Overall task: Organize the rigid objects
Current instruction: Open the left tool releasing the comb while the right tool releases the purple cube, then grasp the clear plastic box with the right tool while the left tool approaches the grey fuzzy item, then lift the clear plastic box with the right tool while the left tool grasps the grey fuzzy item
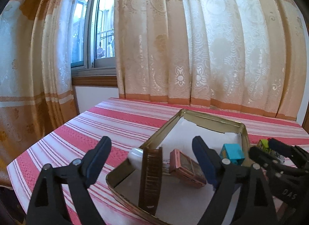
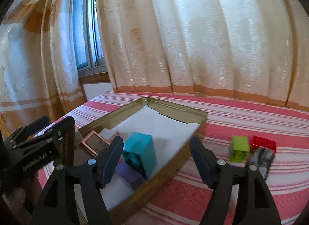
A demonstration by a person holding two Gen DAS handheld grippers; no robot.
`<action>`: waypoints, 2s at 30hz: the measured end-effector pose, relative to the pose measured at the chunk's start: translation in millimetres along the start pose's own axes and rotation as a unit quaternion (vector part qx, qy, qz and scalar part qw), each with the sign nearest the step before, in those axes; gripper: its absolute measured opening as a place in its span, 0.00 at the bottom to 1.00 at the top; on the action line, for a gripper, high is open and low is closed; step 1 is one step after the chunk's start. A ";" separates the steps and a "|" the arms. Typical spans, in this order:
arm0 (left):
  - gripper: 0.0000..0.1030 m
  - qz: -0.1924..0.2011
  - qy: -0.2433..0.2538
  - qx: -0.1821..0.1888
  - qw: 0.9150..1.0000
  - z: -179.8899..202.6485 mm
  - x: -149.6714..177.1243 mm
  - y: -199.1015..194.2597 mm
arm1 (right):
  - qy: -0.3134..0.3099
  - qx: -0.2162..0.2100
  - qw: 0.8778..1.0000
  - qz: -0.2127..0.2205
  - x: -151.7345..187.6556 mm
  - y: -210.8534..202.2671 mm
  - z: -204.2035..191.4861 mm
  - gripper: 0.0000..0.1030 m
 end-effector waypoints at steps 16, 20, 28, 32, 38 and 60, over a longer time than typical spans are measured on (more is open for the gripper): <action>1.00 -0.031 0.067 0.070 0.995 98.3 33.4 -20.3 | 0.044 0.098 0.991 -0.074 66.4 -58.2 124.2 0.72; 1.00 -0.044 0.083 0.078 0.993 119.6 43.4 -20.4 | 0.057 0.074 0.991 -0.092 74.7 -53.6 123.0 0.72; 1.00 -0.055 0.090 0.073 0.992 128.3 52.0 -16.8 | 0.049 0.021 0.985 -0.163 92.6 -19.0 104.5 0.72; 1.00 -0.068 0.087 0.072 0.991 130.3 56.6 -12.9 | 0.052 0.002 0.979 -0.196 102.9 -6.7 100.4 0.61; 1.00 -0.081 0.090 0.085 0.989 149.3 58.0 -11.2 | 0.074 0.001 0.984 -0.162 98.1 -23.4 108.9 0.52; 0.85 -0.211 0.158 0.151 0.953 293.3 135.7 16.9 | 0.137 0.151 0.973 -0.108 118.3 -96.5 231.6 0.52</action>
Point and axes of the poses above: each gripper's, at about its wrist camera, not at the fingertips, and y roughly the way its jaws point, z to its right, x to its underside, the point moved 10 cm from there along y, roughly the way its jaws point, and after that the axes turned 14 degrees about -y, right-handed, at the moved point
